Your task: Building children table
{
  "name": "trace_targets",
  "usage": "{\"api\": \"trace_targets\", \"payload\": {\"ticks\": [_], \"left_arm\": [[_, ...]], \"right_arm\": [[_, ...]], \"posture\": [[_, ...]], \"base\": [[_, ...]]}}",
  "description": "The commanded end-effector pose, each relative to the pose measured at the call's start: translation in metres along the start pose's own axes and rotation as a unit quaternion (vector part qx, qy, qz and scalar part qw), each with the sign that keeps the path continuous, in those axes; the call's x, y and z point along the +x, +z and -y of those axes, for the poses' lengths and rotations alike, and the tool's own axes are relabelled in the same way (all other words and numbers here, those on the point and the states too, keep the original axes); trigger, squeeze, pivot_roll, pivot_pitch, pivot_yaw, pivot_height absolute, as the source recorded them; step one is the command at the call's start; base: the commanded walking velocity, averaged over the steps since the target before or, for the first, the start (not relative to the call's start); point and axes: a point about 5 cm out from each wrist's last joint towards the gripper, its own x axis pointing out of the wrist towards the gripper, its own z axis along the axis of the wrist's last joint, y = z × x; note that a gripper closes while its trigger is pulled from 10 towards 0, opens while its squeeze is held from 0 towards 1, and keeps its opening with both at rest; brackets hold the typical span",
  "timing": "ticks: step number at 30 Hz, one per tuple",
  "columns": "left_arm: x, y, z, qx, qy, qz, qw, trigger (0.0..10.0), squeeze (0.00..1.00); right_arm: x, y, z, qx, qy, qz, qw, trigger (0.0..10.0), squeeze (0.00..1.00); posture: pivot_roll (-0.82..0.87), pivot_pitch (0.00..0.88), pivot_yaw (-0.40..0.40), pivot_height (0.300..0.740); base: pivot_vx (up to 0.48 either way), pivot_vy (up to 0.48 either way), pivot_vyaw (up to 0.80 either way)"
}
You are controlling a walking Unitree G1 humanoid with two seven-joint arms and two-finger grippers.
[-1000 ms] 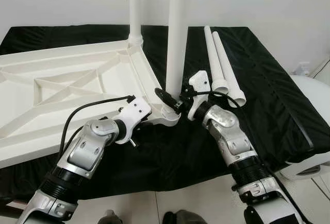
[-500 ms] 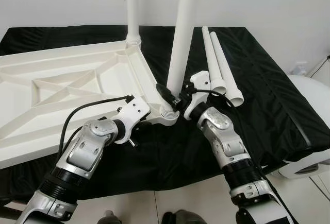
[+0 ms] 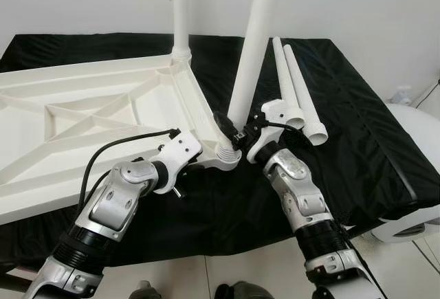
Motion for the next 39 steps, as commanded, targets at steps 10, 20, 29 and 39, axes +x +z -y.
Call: {"api": "trace_targets", "payload": {"ticks": [10, 20, 29, 39], "left_arm": [[-0.008, 0.019, -0.009, 0.027, 0.041, 0.036, 0.998, 10.0, 0.0], [-0.012, 0.018, -0.012, 0.025, 0.052, 0.036, 0.998, 10.0, 0.0], [-0.013, 0.017, -0.012, 0.024, 0.054, 0.035, 0.998, 10.0, 0.0], [-0.013, 0.019, -0.012, 0.029, 0.049, 0.035, 0.998, 10.0, 0.0]], "right_arm": [[-0.002, -0.026, 0.027, -0.016, 0.001, -0.148, 0.989, 10.0, 0.0], [-0.013, -0.035, 0.026, -0.006, -0.007, -0.147, 0.989, 10.0, 0.0], [-0.035, -0.046, 0.015, 0.012, -0.028, -0.111, 0.993, 10.0, 0.0], [-0.054, -0.06, 0.017, 0.029, -0.062, -0.099, 0.993, 10.0, 0.0]], "posture": [[0.05, 0.027, -0.087, 0.74], [0.06, 0.035, -0.098, 0.74], [0.05, 0.045, -0.089, 0.74], [0.05, 0.045, -0.076, 0.74]], "base": [[0.0, 0.0, 0.0], [0.0, 0.0, 0.0], [0.0, 0.0, 0.0], [0.0, 0.0, 0.0]]}}
